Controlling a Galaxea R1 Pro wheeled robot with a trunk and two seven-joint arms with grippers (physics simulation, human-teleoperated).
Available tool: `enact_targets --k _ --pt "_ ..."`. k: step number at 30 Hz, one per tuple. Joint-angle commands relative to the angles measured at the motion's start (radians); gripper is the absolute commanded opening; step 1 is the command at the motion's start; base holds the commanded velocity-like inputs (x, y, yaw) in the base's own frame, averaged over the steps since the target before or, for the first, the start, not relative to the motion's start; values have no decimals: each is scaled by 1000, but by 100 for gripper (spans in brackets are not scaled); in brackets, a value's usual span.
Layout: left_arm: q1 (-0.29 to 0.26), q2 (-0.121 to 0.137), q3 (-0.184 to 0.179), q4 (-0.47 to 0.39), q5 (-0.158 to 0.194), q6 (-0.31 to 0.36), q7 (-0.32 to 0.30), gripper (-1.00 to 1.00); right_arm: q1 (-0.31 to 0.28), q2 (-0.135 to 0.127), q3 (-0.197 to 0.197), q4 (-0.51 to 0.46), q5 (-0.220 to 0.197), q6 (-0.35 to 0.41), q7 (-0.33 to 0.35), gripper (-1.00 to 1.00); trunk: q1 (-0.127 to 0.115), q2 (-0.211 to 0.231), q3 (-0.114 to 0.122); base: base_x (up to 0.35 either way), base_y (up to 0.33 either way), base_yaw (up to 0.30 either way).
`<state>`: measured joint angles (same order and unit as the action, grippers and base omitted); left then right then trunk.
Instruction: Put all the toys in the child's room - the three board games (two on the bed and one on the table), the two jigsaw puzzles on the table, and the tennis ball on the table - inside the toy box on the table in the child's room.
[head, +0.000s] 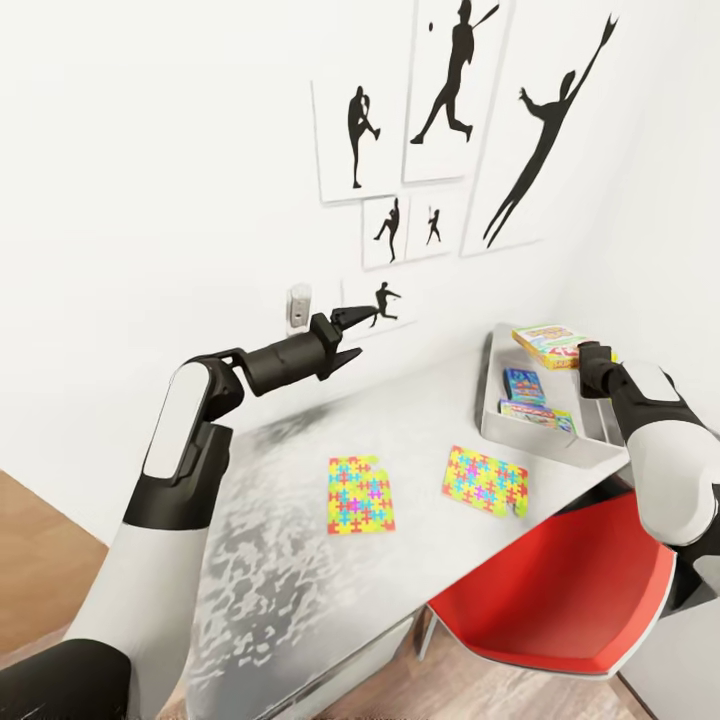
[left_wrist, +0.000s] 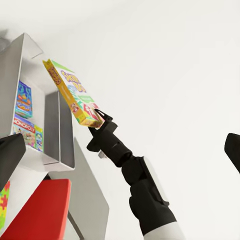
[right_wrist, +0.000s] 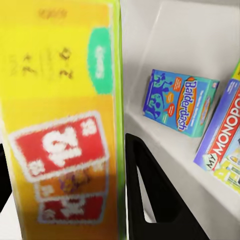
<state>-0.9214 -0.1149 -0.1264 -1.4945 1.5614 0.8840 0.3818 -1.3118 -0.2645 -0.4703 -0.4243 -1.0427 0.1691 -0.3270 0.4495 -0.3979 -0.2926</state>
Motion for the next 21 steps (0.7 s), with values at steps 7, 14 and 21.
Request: enact_targets --k 7,14,21 --pt "-6 -1 -8 3 11 1 11 100 0 1 -4 -2 -6 3 -5 -100 1 -2 -13 0 0 109" --pt "-7 0 -10 3 11 1 11 100 2 0 -4 -3 -6 3 -2 -100 1 -2 -23 0 0 97" --pt "-8 0 -10 3 11 1 24 100 6 -15 -4 -11 -7 2 5 -100 1 -2 -25 0 0 29"
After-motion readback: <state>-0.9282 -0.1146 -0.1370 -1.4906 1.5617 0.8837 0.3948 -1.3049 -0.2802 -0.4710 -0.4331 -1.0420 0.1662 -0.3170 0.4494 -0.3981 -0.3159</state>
